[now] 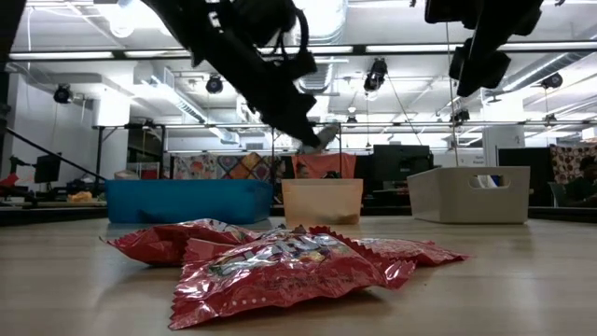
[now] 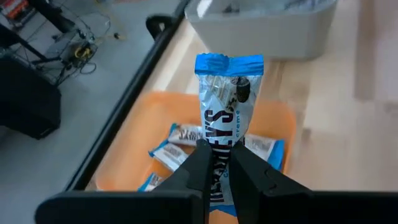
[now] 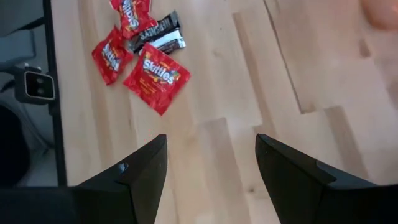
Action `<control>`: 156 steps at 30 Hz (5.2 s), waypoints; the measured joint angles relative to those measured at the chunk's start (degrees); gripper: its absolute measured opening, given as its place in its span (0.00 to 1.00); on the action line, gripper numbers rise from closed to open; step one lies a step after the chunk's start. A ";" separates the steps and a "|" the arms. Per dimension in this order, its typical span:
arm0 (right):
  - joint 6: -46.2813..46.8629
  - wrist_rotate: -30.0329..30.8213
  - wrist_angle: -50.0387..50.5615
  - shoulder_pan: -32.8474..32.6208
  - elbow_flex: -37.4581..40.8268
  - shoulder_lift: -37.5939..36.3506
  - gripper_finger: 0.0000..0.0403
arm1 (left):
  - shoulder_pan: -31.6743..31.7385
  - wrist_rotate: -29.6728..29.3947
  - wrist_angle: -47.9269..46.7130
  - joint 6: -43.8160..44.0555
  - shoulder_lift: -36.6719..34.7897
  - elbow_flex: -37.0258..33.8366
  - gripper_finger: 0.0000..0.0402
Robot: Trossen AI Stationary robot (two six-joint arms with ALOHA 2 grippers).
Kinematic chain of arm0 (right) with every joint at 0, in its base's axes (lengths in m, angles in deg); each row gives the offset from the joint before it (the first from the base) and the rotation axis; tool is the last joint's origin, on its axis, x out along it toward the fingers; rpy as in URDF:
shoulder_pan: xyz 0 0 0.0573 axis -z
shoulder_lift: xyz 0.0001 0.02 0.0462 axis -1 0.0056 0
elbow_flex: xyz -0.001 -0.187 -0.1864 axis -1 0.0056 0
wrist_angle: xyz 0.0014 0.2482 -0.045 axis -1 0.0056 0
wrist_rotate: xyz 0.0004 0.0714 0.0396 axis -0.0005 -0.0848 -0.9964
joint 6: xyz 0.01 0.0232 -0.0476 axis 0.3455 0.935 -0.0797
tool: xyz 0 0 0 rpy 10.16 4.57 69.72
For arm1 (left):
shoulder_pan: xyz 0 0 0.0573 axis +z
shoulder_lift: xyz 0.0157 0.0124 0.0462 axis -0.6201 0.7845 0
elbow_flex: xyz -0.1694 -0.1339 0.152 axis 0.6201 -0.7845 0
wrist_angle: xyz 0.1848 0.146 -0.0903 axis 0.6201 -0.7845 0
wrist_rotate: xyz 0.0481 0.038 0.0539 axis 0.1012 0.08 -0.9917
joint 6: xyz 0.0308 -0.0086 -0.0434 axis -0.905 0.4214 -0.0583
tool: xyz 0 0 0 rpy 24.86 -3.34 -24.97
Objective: Sort candy
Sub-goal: Put the white chocolate bar into the orange bin, then put the brown chocolate bar into the gray bin, then put the red candy into the blue bin
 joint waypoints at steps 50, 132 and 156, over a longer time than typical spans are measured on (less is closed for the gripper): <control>32.01 -4.61 9.50 -41.80 6.12 9.81 0.56 | 1.12 4.04 3.02 -2.22 0.29 3.15 0.33; 12.60 38.43 12.92 26.37 5.62 -4.37 0.13 | -23.32 23.99 -42.46 19.14 -12.78 -0.12 0.33; 9.65 38.95 10.60 26.37 5.75 -4.37 0.39 | -30.35 21.98 -25.74 32.73 -3.86 -1.41 0.33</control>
